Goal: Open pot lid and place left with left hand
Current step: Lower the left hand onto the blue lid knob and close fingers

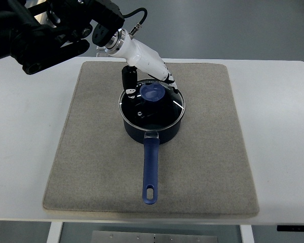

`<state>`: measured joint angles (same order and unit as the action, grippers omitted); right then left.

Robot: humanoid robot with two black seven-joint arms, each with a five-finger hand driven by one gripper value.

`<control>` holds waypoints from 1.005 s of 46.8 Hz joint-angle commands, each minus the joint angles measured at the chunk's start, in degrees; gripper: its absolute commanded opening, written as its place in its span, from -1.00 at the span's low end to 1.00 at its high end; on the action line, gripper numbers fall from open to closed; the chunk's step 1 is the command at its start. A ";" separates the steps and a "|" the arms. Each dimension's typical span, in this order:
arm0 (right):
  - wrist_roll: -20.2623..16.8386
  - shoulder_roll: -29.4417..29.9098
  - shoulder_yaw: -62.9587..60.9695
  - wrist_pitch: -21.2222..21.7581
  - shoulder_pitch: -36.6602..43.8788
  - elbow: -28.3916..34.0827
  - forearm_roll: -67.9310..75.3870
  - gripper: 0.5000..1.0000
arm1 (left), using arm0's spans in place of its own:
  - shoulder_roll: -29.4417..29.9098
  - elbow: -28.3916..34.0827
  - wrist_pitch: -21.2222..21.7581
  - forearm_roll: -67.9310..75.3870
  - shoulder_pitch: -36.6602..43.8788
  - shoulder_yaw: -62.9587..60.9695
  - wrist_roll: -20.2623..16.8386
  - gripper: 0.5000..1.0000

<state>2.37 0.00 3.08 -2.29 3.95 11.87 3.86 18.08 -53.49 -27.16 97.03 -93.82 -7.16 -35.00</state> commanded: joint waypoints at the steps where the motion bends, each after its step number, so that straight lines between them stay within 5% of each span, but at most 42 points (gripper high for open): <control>1: 0.00 0.00 0.00 0.00 0.00 0.00 0.01 0.66 | -0.15 0.41 0.00 0.00 -0.05 -0.49 0.00 0.84; 47: 0.00 0.00 0.00 0.00 0.00 0.00 0.01 0.66 | -0.32 1.64 0.18 -1.67 0.83 0.13 0.00 0.87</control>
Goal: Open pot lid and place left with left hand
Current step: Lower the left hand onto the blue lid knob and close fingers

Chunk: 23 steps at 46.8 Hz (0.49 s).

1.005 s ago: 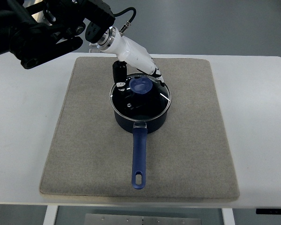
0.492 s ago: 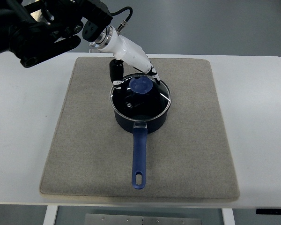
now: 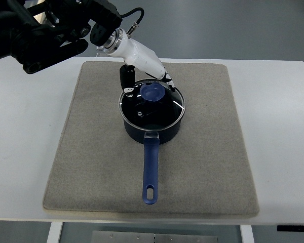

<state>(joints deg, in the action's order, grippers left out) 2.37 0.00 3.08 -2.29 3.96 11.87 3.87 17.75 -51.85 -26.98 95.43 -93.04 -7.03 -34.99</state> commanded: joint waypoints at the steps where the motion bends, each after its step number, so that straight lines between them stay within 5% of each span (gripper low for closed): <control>1: 0.00 0.00 0.00 0.00 0.00 0.00 0.00 0.66 | 0.00 0.09 0.00 -0.07 0.06 0.09 -0.01 0.87; 23: 0.00 0.00 0.00 0.00 0.00 0.00 0.00 0.66 | 0.00 0.09 -0.09 -0.16 0.32 0.09 -0.01 0.77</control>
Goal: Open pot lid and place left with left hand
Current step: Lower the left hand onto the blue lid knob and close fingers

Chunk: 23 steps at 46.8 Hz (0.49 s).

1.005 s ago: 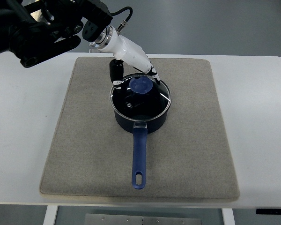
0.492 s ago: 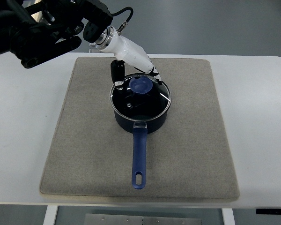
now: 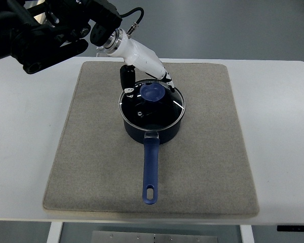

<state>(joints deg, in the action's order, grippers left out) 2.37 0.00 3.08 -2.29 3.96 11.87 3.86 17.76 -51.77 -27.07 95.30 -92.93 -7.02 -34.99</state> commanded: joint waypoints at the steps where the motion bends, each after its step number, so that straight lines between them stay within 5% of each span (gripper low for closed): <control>1: 0.00 0.00 0.00 0.00 0.00 0.00 0.00 0.66 | 0.00 0.00 0.08 -0.11 0.20 0.16 -0.01 0.76; 23: 0.00 0.00 0.00 0.00 0.00 0.00 0.00 0.66 | 0.00 0.09 0.52 -0.99 0.29 0.08 -0.01 0.14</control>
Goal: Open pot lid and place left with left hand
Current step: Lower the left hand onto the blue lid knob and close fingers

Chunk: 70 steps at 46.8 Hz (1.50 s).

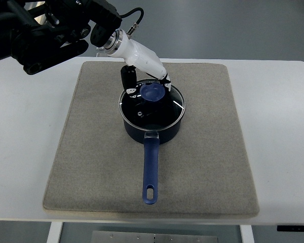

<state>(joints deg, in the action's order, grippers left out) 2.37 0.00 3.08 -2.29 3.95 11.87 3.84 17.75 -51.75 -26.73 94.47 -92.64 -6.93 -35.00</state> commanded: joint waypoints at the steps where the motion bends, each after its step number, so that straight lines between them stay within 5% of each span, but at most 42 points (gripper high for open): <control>1: 0.00 0.00 0.00 0.00 0.00 0.00 0.02 0.66 | -0.09 0.07 0.27 -0.17 0.00 -0.02 0.00 0.14; 25: 0.00 0.00 0.00 0.00 0.00 0.00 0.02 0.66 | -1.58 1.39 0.54 0.10 0.35 -0.19 0.00 -0.50; 34: 0.00 0.00 0.00 0.00 0.00 0.00 0.02 0.66 | -2.55 3.59 0.54 0.10 0.44 -0.28 0.00 -0.90; 70: 0.00 0.00 0.00 0.00 0.00 0.00 0.02 0.66 | -4.04 5.61 0.62 -1.66 0.26 0.25 0.00 -0.91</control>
<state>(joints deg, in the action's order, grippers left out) 2.37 0.00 3.08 -2.29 3.95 11.86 3.87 13.80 -46.12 -26.11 92.88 -92.22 -6.80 -34.97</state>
